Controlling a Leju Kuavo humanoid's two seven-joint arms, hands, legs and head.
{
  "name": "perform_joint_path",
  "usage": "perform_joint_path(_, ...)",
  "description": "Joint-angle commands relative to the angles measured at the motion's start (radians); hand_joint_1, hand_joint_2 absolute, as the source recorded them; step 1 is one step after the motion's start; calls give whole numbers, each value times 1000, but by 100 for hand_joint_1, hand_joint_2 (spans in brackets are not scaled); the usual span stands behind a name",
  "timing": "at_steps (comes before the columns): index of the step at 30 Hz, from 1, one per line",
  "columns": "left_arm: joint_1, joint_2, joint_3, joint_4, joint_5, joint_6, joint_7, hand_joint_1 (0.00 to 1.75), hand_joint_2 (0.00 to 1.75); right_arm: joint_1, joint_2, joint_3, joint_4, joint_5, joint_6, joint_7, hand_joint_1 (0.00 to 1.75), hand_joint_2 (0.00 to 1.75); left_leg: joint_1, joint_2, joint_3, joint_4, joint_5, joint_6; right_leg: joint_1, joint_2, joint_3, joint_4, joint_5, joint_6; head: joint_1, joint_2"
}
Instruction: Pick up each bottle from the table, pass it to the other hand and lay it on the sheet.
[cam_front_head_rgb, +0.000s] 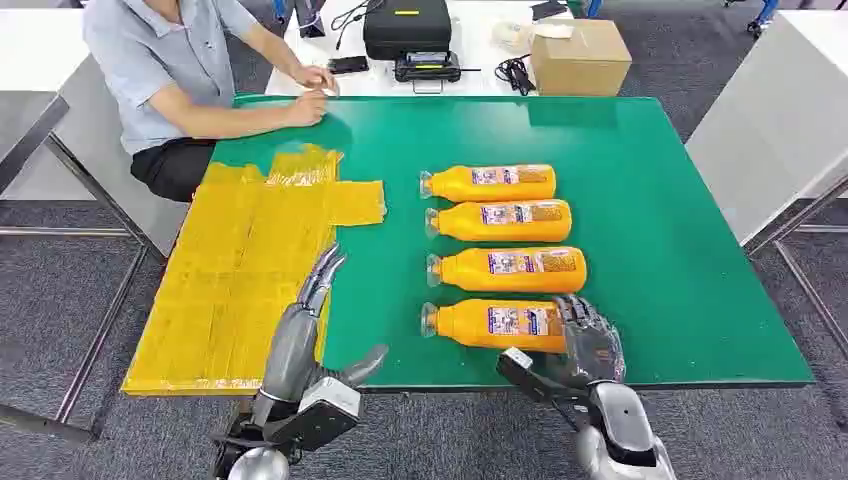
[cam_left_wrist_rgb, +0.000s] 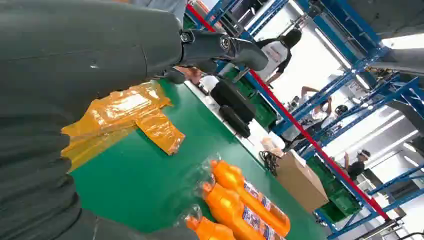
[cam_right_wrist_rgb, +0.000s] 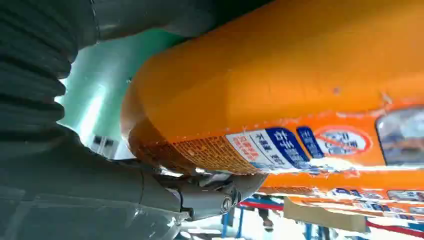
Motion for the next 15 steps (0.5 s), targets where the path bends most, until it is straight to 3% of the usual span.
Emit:
perform_joint_path(1, -50, -16, -42, 72, 13, -6, 5, 0, 175, -24, -7, -18, 129, -24, 13, -12, 175, 175, 2, -1, 3, 0, -1, -2, 2, -2, 5, -2, -1, -2, 0, 0)
perform_joint_path(11, -51, -13, -48, 75, 17, -7, 6, 0, 175, -11, -9, -40, 143, -59, 2, -27, 175, 175, 1, -1, 5, -1, 0, -1, 1, -2, 5, -1, -1, -1, 0, 0)
perform_joint_path(15, -48, -13, -46, 66, 26, -2, 6, 0, 175, 11, 10, -76, 107, -174, 3, -108, 175, 175, 1, -2, 6, -1, 0, -1, 1, -3, 6, -2, -1, -1, 0, 0)
